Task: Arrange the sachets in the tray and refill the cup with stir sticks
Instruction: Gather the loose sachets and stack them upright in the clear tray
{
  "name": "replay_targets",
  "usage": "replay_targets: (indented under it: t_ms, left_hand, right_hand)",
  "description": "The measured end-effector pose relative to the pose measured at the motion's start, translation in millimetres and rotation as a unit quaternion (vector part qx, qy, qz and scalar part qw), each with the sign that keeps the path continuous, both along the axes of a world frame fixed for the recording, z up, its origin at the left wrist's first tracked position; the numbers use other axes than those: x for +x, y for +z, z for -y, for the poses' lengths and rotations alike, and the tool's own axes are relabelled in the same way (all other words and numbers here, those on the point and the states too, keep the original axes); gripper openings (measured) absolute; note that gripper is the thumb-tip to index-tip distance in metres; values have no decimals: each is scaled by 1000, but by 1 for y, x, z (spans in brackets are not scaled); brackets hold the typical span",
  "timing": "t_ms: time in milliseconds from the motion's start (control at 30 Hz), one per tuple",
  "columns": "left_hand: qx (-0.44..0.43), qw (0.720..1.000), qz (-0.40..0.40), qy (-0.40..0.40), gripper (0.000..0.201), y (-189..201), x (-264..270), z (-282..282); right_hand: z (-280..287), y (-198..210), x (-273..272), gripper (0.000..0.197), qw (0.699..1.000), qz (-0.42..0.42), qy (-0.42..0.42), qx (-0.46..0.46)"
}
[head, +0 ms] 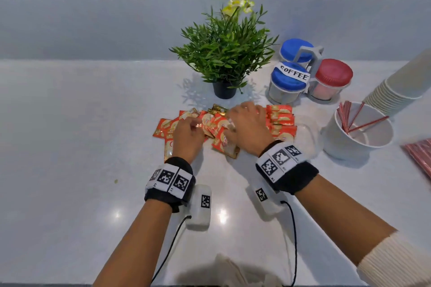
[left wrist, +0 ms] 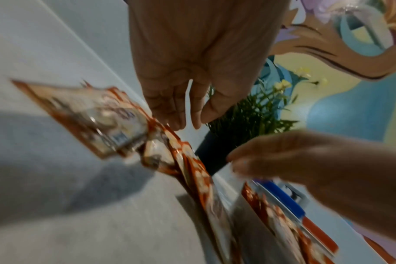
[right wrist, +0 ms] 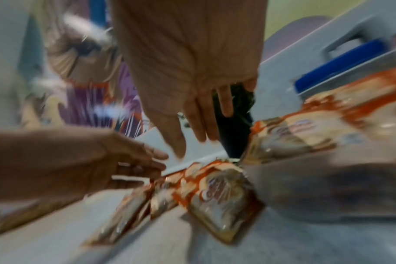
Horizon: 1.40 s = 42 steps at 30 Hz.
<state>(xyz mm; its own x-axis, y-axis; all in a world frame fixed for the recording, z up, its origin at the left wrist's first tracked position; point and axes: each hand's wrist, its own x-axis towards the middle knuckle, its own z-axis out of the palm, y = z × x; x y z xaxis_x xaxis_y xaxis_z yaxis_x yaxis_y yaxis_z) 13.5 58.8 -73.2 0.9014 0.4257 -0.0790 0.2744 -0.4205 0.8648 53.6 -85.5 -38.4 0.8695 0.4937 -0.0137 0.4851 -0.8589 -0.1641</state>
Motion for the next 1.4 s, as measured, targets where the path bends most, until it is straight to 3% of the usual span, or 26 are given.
replay_targets:
  t_ms: [100,167,367,533,700,800,867,967,1100,1167,1300,1400]
  left_hand:
    - [-2,1000,-9,0,22,2,-9,-19]
    - [-7,1000,-29,-3,22,3,-14,-26]
    - [-21,999,-47,-11,24,-1,-26,-34]
    - [-17,998,-48,-40,23,-2,-23,-35]
    - [-29,996,-58,-57,21,0,-18,-37]
    - [-75,994,-54,-50,16,0,-17,-40]
    - [-128,988,-56,-61,11,1,-18,-42]
    - [-162,983,-38,-82,22,10,-17,-40]
    - [-127,991,8,-46,14,18,-14,-43]
    - [-136,990,3,-26,15,17,-13,-47]
    - [-157,987,-29,8,13,6,-12,-56]
    - [-164,986,-29,16,20,1,-12,-57]
  right_hand:
    - [-20,-13,-5,62,993,-40,21,-114]
    - [-25,-16,-5,66,988,-27,20,-148]
    - [-35,-13,-7,48,982,-53,-11,-181]
    - [-37,-10,-7,21,974,-65,-19,-216]
    - [-39,-14,-9,18,975,-63,-25,-210]
    - [-40,-8,-5,9,988,-72,-43,-132]
    - [-42,2,1,20,991,-121,-63,-8]
    - [-51,14,7,37,965,-166,-64,192]
    - [-61,4,10,24,930,-193,-111,293]
    - [-60,-6,14,20,940,-162,-146,264]
    - [-55,-22,20,50,962,-200,-158,101]
    - [-53,-31,19,64,968,-206,-137,42]
